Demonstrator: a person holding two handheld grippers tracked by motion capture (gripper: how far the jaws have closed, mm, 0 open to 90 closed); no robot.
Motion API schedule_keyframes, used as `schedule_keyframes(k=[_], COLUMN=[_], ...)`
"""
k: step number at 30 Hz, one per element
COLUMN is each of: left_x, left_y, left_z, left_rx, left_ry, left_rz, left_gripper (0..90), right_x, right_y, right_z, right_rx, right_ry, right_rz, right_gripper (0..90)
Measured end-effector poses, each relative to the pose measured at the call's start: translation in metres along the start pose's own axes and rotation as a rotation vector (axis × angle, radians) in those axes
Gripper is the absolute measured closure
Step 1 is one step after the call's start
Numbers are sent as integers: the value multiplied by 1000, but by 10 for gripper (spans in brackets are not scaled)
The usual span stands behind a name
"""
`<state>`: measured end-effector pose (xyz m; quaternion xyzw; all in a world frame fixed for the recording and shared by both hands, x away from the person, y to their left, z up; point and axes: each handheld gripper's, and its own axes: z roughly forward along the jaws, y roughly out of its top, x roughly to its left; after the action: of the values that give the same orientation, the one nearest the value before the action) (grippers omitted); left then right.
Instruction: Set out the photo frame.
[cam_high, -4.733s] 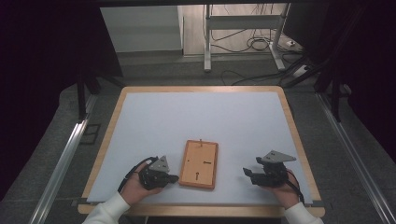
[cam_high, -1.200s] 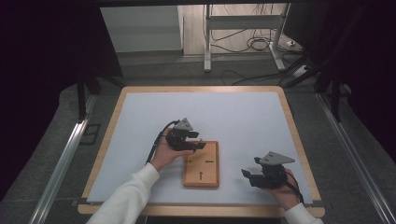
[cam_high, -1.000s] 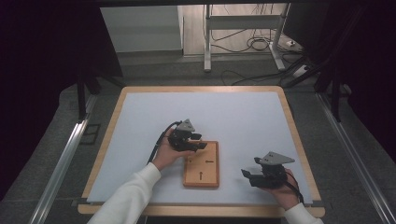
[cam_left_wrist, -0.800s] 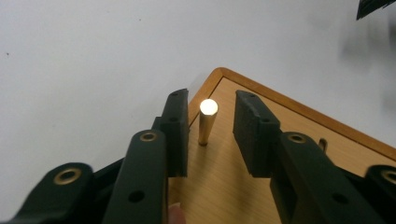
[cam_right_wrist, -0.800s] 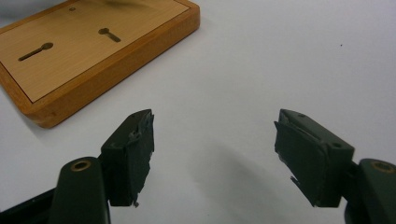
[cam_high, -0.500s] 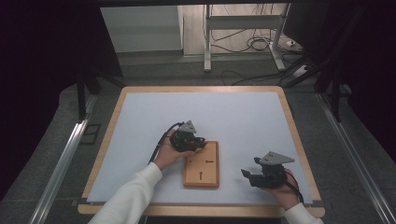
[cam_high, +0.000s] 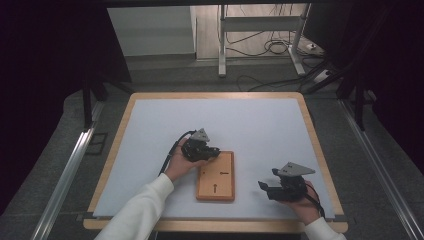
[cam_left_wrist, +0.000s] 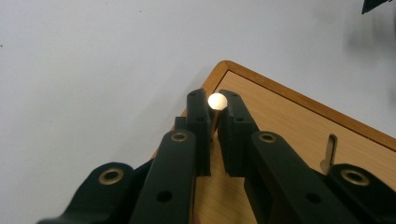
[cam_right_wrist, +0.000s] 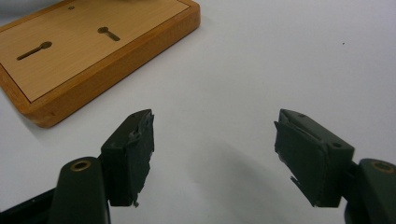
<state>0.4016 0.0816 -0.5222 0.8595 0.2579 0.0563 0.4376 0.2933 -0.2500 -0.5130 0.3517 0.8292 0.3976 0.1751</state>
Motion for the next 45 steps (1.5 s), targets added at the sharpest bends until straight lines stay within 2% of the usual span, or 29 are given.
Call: schedule_keyframes(k=[8,12,14,19,21,25,26,31,32,34,35,37,38,39,40,43,44,45], left_x=[5,5,6,8,9,11,10,12,14,15,15,17,17,17,18,20,22,22], left_y=[0,3,2,3,4,5,5,6,6,6,6,6,6,7,7,9,9,9], left_z=[0,0,0,-1,0,0,0,1,0,0,1,1,1,1,1,1,2,2], left_rx=[13,24,21,40,32,53,49,52,64,60,52,53,53,56,64,74,70,70], left_ry=[-35,-35,-50,-52,-71,-71,-74,-88,-96,-102,-109,-116,-117,-119,-125,-132,-144,-144], left_rz=[-25,-31,-50,-41,-70,-52,-67,-80,-70,-79,-95,-100,-101,-104,-102,-109,-126,-126], left_gripper=[829,830,826,824,820,821,821,820,818,816,815,816,815,815,814,815,815,815], right_x=[1,2,2,8,11,14,15,18,24,27,31,43,55,55,67,77,86,86], right_y=[0,1,1,3,4,5,5,6,8,9,12,16,21,21,25,28,30,30], right_z=[0,0,0,-1,-1,0,0,0,-1,-1,0,0,2,2,5,9,13,13], right_rx=[2,-5,-11,-20,-18,-15,-17,-27,-29,-31,-32,-29,-23,-23,-13,-6,6,6], right_ry=[0,1,2,10,13,16,17,25,49,57,63,70,77,77,84,87,83,83], right_rz=[-5,-8,-12,-38,-55,-72,-74,-80,-86,-88,-102,-134,-168,-168,-206,-238,-270,-270], right_gripper=[283,283,283,278,274,272,272,271,263,254,240,218,197,197,178,166,155,155])
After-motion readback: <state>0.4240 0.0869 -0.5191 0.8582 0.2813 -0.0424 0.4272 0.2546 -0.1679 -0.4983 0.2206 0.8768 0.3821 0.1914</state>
